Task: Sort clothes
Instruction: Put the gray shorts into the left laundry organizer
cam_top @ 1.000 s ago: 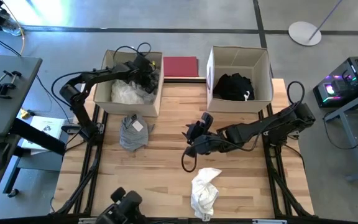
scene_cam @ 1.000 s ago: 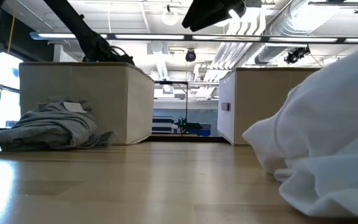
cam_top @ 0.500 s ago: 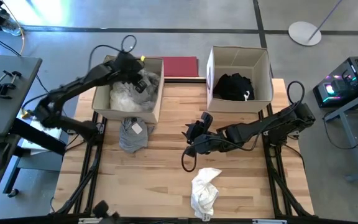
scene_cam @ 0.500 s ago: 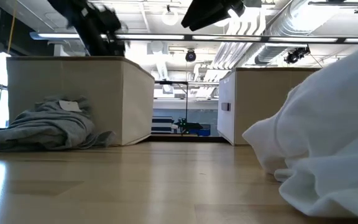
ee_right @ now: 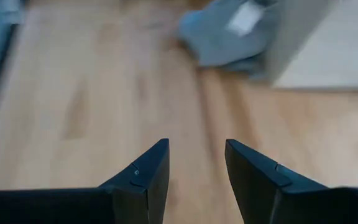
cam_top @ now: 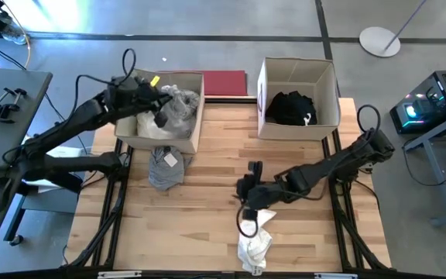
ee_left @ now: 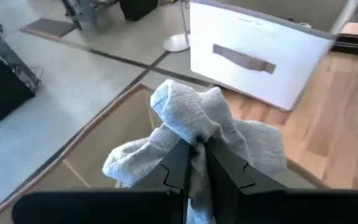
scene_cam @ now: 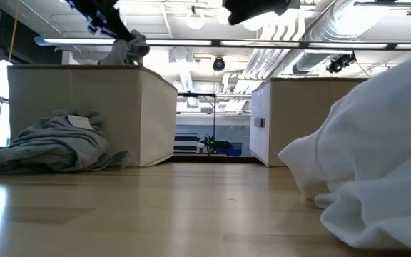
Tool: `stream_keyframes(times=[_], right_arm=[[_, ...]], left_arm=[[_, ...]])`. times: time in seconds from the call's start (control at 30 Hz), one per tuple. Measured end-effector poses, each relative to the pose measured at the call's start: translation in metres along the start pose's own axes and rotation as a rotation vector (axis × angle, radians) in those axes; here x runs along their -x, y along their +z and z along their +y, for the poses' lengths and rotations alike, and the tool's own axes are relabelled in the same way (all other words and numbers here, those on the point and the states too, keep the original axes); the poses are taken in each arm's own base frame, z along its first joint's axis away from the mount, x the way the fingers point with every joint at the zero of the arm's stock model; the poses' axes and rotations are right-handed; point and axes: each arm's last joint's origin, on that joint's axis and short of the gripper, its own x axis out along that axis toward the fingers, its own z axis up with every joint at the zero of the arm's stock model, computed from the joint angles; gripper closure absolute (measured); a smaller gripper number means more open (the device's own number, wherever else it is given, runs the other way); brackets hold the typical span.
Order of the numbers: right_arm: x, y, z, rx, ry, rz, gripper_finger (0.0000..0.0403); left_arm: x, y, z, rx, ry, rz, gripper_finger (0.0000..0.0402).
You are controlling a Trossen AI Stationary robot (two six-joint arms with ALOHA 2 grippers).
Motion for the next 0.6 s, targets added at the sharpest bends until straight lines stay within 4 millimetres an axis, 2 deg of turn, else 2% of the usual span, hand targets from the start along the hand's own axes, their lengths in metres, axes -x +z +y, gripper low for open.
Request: stream_keyframes(times=[0.1,0.27,0.6], right_arm=[[0.003,-0.004,0.007,-0.040,0.053,0.033,0.0258],[0.004,-0.005,0.008,-0.050,0.010,0.020,0.0258],[0.001,-0.003,0.001,-0.046,-0.021,0.017,0.0258]], left_arm=[[0.001,-0.012,-0.002,-0.008,0.046,0.025,0.0369],[-0.015,-0.029,0.004,-0.020,0.151,0.094,0.0348],[-0.053,-0.046,0.032,0.070,0.258,0.239,0.0208]])
